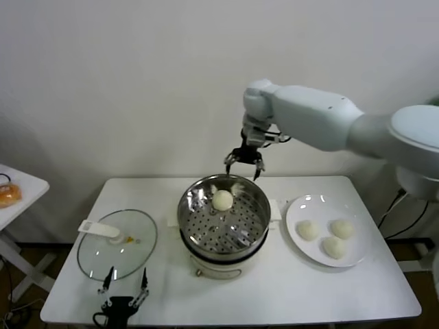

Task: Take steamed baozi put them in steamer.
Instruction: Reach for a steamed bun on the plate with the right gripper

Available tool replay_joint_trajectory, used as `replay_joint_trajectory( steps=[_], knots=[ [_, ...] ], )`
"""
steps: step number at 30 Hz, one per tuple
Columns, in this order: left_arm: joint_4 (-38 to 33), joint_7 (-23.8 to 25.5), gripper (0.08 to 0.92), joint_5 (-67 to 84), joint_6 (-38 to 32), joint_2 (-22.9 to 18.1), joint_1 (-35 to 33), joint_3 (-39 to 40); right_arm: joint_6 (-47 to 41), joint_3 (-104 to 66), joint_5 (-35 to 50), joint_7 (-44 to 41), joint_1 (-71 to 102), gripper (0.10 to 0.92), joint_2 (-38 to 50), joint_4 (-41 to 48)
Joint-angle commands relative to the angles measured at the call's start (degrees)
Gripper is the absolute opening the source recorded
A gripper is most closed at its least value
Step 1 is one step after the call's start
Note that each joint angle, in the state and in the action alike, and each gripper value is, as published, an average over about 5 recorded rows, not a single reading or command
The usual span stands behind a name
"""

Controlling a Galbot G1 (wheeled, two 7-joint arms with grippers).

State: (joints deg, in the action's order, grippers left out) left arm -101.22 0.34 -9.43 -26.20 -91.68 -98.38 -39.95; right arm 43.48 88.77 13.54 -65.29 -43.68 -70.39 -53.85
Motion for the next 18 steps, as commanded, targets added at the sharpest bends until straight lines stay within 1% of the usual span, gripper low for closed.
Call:
replay_joint_trajectory(
  steps=[1,4,11,15,18],
  knots=[
    [-0.1,0.0,0.823,-0.1,0.0,-0.1,0.0,0.0,-26.4,13.1,8.8,5.9,-6.9,0.823,11.3,-5.8],
    [-0.1,0.0,0.823,-0.1,0.0,-0.1,0.0,0.0,-33.9,15.6,11.2,7.7,-6.9,0.823,15.1,-9.1],
    [0.4,0.1,0.823,-0.3,0.0,-0.1,0.3,0.3,-47.1,16.1,17.1,7.4,-4.5,0.823,21.0,-15.2],
    [0.5,0.1,0.823,-0.5,0.1,-0.1,0.3,0.4,-51.5,14.8,19.6,7.7,-1.5,0.823,22.3,-17.0],
    [0.6,0.1,0.823,-0.5,0.0,0.0,0.2,0.1,-53.1,14.2,19.2,7.9,1.1,0.823,22.4,-17.1]
  ],
)
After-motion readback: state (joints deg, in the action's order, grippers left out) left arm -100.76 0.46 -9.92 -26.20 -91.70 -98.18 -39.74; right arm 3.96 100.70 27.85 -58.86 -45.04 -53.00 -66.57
